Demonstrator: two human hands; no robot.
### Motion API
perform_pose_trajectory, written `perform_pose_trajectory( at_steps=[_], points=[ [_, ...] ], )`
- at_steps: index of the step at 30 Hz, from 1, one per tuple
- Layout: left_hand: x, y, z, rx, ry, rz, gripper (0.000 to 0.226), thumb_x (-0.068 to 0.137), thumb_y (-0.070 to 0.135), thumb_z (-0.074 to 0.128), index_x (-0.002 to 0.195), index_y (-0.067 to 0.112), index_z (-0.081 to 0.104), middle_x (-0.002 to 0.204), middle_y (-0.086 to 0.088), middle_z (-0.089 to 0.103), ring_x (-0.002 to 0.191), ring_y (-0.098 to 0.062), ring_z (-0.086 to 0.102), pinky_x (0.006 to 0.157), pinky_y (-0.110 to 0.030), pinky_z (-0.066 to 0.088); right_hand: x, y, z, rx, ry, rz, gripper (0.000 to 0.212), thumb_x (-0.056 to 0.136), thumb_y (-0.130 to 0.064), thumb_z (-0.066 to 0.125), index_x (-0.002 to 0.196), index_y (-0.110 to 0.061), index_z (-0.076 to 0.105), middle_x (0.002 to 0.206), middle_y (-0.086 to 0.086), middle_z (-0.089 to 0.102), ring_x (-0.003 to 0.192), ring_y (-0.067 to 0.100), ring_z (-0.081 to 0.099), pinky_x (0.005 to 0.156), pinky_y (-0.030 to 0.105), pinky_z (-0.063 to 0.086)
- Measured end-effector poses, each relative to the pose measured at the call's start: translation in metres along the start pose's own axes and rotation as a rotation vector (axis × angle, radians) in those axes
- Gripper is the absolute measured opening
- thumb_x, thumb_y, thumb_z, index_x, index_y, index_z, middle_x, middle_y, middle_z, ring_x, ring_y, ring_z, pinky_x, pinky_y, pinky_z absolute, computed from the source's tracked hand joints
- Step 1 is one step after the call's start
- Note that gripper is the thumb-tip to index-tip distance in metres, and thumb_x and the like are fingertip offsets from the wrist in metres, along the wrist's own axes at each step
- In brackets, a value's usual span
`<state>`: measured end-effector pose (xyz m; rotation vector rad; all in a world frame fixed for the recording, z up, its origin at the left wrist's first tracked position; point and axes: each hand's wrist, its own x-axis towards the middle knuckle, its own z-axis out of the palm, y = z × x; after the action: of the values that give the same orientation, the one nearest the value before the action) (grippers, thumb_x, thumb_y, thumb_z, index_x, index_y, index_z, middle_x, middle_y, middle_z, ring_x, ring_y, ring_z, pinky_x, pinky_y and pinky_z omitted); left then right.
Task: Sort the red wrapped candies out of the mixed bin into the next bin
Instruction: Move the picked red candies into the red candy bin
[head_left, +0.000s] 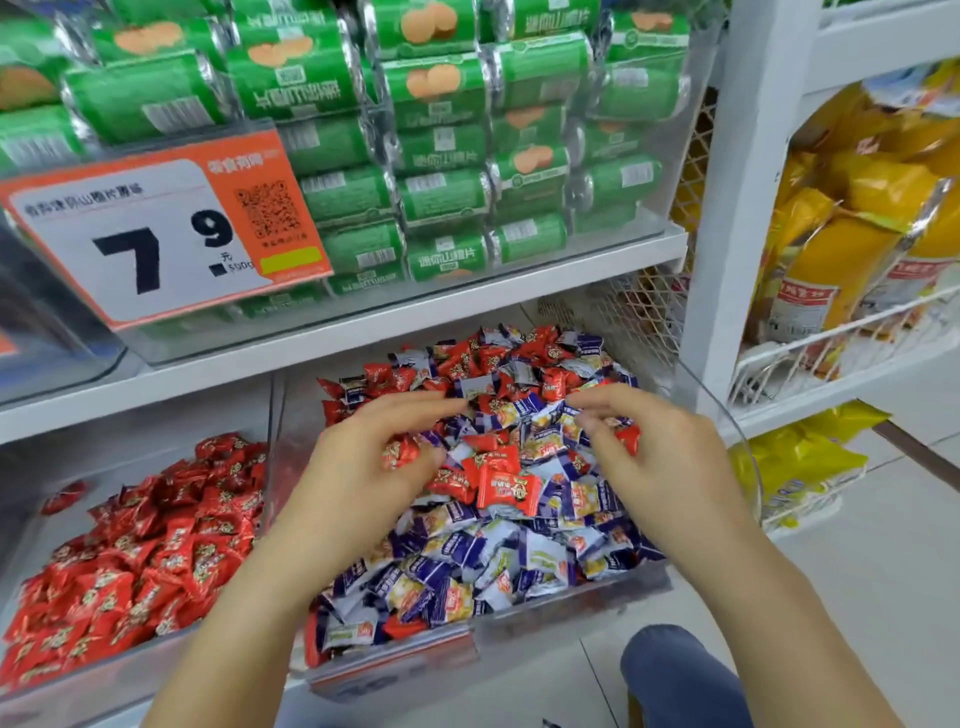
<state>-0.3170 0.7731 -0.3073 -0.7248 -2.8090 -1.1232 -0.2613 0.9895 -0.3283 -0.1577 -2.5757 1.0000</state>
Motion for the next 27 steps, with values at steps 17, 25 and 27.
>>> perform_pose_trajectory(
  at_steps=[17,25,27],
  points=[
    [-0.002,-0.009,0.005,0.316,-0.244,-0.066,0.039,0.079,0.048,0.068,0.116,0.041,0.060,0.122,0.020,0.055,0.113,-0.005,0.052,0.096,-0.034,0.044,-0.009,-0.025,0.030,-0.103,-0.122,-0.175,0.025,0.088,-0.029,0.054,0.110,-0.041,0.058,0.089,-0.012,0.059,0.076,0.009,0.057,0.065,0.035,0.049],
    [-0.006,-0.012,-0.002,0.245,-0.069,-0.111,0.025,0.089,0.043,0.056,0.112,0.035,0.065,0.104,0.018,0.063,0.088,-0.006,0.061,0.076,-0.022,0.045,0.007,-0.026,0.027,-0.085,-0.068,-0.041,0.023,0.092,-0.045,0.049,0.081,-0.025,0.056,0.070,-0.006,0.055,0.064,0.009,0.050,0.059,0.034,0.039],
    [-0.005,-0.013,-0.004,0.236,0.002,-0.135,0.030,0.091,0.041,0.054,0.119,0.036,0.062,0.113,0.016,0.065,0.083,-0.011,0.065,0.075,-0.019,0.042,0.011,-0.032,0.029,-0.107,-0.119,-0.105,0.020,0.096,-0.033,0.043,0.101,-0.031,0.063,0.096,-0.013,0.061,0.076,0.005,0.053,0.067,0.030,0.040]
  ],
)
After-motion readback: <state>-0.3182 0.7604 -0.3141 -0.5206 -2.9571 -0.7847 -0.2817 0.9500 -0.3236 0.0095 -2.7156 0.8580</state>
